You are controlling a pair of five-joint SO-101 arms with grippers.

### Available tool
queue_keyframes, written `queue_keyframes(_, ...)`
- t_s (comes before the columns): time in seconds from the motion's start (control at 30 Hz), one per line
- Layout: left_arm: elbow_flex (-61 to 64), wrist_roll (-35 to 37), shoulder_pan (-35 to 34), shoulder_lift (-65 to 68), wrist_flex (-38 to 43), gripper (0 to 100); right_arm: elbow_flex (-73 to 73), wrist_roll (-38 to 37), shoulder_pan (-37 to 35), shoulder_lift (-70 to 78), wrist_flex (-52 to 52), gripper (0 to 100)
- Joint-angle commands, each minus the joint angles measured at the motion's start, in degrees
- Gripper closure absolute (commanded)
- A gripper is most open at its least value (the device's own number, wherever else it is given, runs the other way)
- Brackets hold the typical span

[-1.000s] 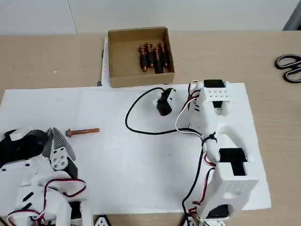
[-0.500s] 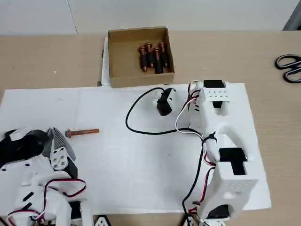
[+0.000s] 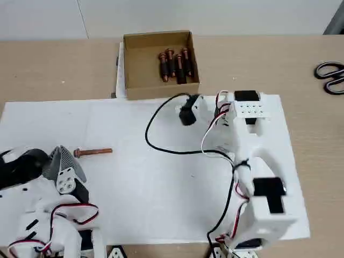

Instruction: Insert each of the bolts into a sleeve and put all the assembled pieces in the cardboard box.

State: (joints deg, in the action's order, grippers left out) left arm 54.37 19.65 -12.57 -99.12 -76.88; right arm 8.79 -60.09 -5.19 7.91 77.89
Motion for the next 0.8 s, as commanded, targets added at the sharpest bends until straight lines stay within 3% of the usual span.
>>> queue_keyframes(0.0, -1.9, 2.1, -0.2, 0.0, 0.0, 99, -0.2, 3.3, 0.0, -7.9, 0.5, 98.7)
queue_keyframes(0.3, 0.4, 2.3, 1.2, 3.6, 0.9, 99, 0.1, 17.6, 0.2, -14.2, 5.8, 98.8)
queue_keyframes(0.43, -0.6, 4.6, 2.6, 12.8, -0.9, 99, 0.1, 22.2, 1.9, -14.3, 8.4, 98.8)
queue_keyframes(0.67, -13.1, 5.4, 4.7, 32.8, -2.2, 99, 0.1, 25.8, 6.2, -14.4, 8.7, 98.8)
queue_keyframes(0.77, -20.9, 10.1, 4.8, 43.3, -3.9, 99, 0.1, 25.7, 7.5, -14.4, 10.1, 98.8)
